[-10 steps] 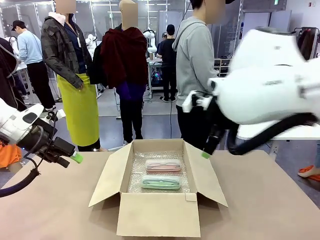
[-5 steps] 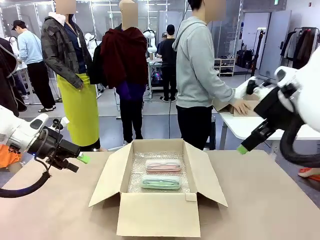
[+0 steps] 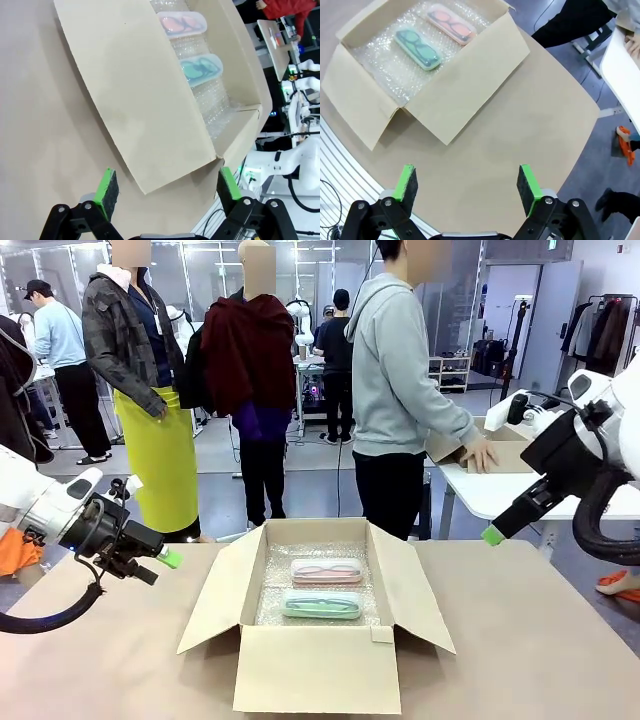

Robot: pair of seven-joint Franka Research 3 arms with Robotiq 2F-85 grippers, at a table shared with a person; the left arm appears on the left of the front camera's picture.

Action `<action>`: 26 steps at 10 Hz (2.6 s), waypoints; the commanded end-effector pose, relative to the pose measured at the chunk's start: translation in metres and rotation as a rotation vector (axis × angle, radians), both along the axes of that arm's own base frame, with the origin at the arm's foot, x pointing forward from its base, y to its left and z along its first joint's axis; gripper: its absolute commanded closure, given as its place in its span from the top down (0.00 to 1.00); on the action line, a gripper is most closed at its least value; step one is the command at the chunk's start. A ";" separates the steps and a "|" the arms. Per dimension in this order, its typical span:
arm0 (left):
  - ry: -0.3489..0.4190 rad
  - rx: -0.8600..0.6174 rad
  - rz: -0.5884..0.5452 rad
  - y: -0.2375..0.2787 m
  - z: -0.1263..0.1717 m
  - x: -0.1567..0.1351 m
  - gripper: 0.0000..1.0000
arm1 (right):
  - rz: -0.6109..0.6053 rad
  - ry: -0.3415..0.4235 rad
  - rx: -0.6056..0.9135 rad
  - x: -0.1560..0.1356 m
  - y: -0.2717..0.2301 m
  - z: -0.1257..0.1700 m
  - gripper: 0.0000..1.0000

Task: Pack the glasses set securely to prepare it for shipping.
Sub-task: Position the Package Box on the left side of the table.

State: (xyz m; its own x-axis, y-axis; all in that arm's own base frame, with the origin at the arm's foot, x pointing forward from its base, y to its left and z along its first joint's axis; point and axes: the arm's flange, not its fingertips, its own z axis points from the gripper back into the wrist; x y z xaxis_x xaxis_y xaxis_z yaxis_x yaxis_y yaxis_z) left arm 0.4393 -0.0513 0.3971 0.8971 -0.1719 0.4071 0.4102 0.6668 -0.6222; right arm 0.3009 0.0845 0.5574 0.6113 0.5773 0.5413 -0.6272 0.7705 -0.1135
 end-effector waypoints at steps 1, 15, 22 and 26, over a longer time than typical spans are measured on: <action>0.005 -0.023 -0.001 0.001 -0.001 -0.001 1.00 | -0.003 -0.011 -0.009 -0.002 0.002 0.001 1.00; 0.221 -0.402 0.116 0.007 -0.128 0.075 1.00 | -0.003 -0.011 -0.009 -0.002 0.002 0.001 1.00; 0.286 -0.466 0.097 -0.011 -0.147 0.072 1.00 | -0.003 -0.011 -0.009 -0.002 0.002 0.001 1.00; 0.301 -0.542 0.094 -0.004 -0.149 0.072 0.74 | -0.003 -0.011 -0.009 -0.002 0.002 0.001 1.00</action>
